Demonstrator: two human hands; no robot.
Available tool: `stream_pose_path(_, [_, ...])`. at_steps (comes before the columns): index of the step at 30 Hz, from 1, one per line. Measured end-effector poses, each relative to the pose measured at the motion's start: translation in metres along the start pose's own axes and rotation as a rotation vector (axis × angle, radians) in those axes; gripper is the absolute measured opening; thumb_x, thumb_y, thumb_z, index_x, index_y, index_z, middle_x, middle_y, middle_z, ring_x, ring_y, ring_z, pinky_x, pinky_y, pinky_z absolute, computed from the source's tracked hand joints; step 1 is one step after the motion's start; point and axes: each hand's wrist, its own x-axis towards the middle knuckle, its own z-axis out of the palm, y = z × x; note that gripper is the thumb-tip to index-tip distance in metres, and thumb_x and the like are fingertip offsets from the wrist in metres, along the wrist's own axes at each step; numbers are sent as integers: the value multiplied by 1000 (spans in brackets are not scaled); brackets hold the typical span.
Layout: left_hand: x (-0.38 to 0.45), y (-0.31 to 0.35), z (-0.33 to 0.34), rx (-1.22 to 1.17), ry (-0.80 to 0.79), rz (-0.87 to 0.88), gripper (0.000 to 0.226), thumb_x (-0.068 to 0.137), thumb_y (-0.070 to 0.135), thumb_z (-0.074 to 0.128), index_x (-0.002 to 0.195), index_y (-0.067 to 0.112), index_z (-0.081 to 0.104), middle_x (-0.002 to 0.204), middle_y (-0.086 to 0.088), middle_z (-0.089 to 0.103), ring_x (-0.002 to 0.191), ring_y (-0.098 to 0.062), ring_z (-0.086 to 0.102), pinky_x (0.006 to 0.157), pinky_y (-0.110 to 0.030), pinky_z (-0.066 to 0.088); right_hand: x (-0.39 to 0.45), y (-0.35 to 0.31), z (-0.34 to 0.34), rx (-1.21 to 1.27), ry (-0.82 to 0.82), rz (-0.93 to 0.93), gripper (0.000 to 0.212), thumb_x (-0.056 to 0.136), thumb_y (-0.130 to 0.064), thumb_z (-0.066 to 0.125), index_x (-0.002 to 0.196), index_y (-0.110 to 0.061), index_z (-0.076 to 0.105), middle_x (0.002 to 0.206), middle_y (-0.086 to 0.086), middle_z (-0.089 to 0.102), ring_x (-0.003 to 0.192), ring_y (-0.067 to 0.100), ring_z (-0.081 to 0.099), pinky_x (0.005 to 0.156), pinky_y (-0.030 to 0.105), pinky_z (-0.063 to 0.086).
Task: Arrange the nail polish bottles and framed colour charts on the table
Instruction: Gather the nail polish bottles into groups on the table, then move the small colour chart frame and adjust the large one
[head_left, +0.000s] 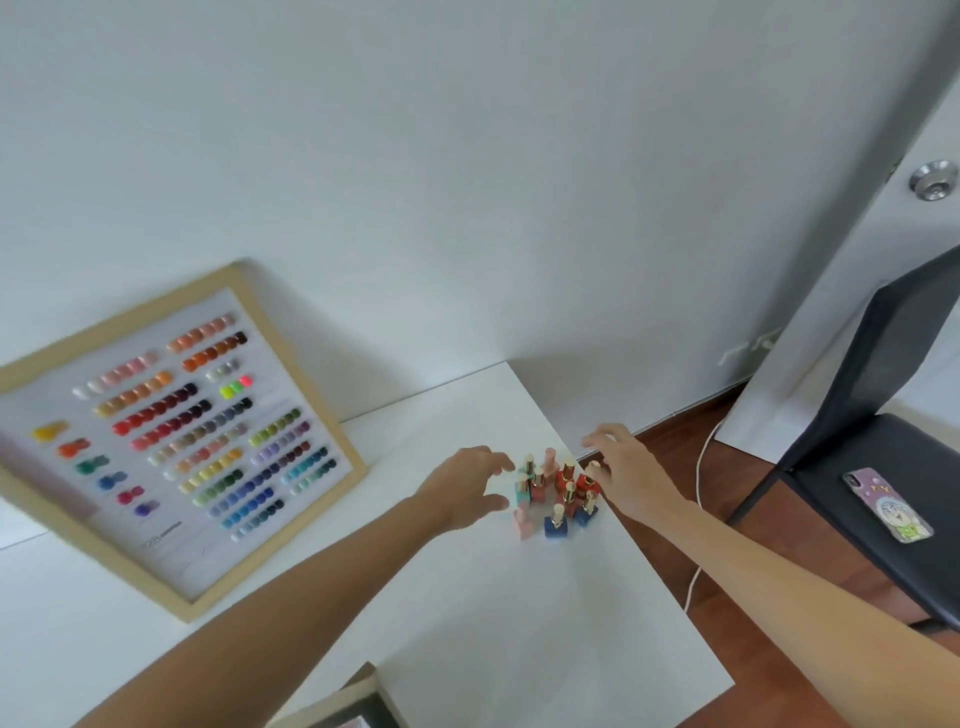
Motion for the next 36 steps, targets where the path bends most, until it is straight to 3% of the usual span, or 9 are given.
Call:
stream_pose_path(6, [-77,-49,-32,-56,61,-52,46,89,36,63,132,26,51,126,2,58,117,-16,53,101,-33,44,-28,-70,5,66,60,-85,24,88,-8,57,111,-15,62,124,3,51,82,21,62,83,33,51])
stream_pose_path(8, [-113,-66,-40,-98,77,-74,46,90,36,62,133,27,49,129,2,57,118,-14,53,101,-29,43,-43,-98,14,124,47,-87,27,87,-4,57,112,-12,63,122,5,54,89,22,61,87,30,47])
stream_pose_path(11, [-171,-92,-47,-134,130,-107,45,91,36,60,134,26,49,132,3,56,120,-12,53,101,-25,40,-70,-139,33,141,26,-129,27,87,-7,61,114,-10,62,117,8,58,87,18,56,101,41,43])
stream_pose_path(15, [-251,-122,-49,-215,203,-167,41,93,36,58,132,25,51,132,4,58,120,-11,53,100,-24,38,-109,-183,59,188,38,-166,23,95,-17,54,115,-13,62,118,6,62,92,13,58,81,14,43])
stream_pose_path(20, [-340,-153,-30,-402,342,-275,34,93,37,57,125,26,58,122,6,63,111,-8,57,96,-24,42,-158,-221,83,355,84,-112,37,99,-33,34,119,-16,59,116,2,66,106,17,62,90,23,45])
stream_pose_path(24, [-395,-166,2,-556,540,-359,33,94,38,54,127,34,57,119,12,65,114,-6,58,94,-24,44,-192,-234,101,423,91,-84,45,93,-49,28,134,-34,40,102,-7,66,95,11,64,84,18,48])
stream_pose_path(29, [-423,-159,54,-653,680,-370,43,98,26,47,137,44,42,124,14,58,114,-6,56,94,-21,47,-213,-240,117,436,45,-114,53,94,-44,37,141,-51,13,121,-21,51,109,-4,50,89,4,37])
stream_pose_path(31, [-425,-151,70,-636,703,-354,50,99,22,44,138,50,31,121,21,55,114,2,55,91,-10,47,-218,-240,121,425,22,-130,59,95,-39,42,141,-54,7,120,-25,52,105,-5,52,83,-3,38])
stream_pose_path(36, [-420,-140,91,-609,772,-402,65,100,13,39,137,60,15,119,35,49,109,15,53,86,2,43,-216,-233,123,380,-5,-190,86,92,-19,58,136,-62,-2,113,-24,52,92,-12,57,89,15,49])
